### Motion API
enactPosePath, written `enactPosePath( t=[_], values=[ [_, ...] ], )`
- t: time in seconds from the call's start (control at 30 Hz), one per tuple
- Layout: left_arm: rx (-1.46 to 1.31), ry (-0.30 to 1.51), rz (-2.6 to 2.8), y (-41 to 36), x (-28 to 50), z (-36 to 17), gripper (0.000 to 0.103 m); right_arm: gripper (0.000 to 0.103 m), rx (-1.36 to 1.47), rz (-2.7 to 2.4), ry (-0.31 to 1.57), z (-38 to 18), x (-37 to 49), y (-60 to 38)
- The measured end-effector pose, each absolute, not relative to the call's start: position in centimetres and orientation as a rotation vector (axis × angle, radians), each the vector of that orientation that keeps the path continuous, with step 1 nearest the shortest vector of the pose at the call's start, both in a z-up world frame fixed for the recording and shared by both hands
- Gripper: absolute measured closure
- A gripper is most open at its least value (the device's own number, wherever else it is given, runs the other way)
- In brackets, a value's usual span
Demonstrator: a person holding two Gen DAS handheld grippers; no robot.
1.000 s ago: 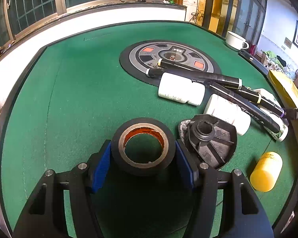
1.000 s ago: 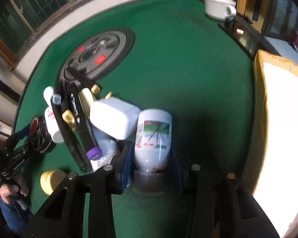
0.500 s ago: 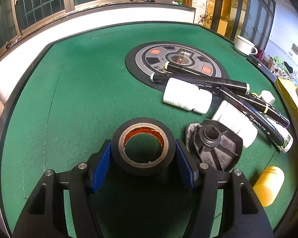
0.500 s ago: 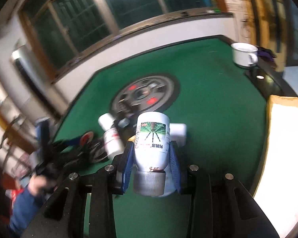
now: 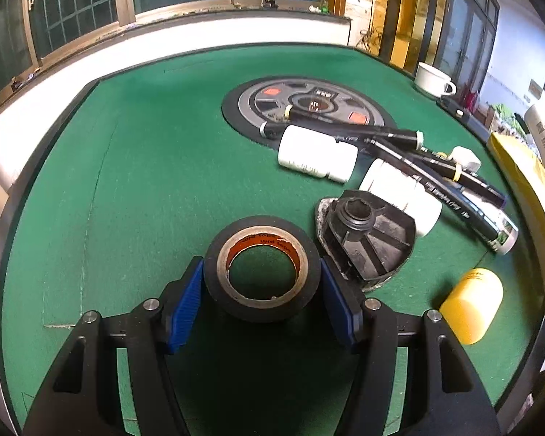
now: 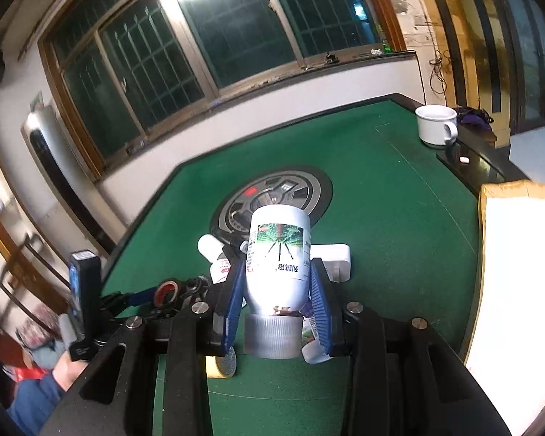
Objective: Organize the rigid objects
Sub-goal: 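Carry the tape roll and white bottle over to the yellow-rimmed white tray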
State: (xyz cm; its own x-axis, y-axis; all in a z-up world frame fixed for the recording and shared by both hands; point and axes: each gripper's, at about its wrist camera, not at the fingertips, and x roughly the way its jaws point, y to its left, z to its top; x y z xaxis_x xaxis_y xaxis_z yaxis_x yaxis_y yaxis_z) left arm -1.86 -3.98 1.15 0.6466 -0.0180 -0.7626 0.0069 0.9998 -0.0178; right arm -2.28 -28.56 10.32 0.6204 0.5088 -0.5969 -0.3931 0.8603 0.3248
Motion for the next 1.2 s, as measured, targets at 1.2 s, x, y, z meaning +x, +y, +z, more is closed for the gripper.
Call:
enactPosePath(
  t=[1.2],
  values=[
    [-0.028,0.661,-0.251,-13.0,-7.2,11.6,0.042,0.071,0.235,0.516,0.693,11.9,-5.2,-34.8]
  ],
)
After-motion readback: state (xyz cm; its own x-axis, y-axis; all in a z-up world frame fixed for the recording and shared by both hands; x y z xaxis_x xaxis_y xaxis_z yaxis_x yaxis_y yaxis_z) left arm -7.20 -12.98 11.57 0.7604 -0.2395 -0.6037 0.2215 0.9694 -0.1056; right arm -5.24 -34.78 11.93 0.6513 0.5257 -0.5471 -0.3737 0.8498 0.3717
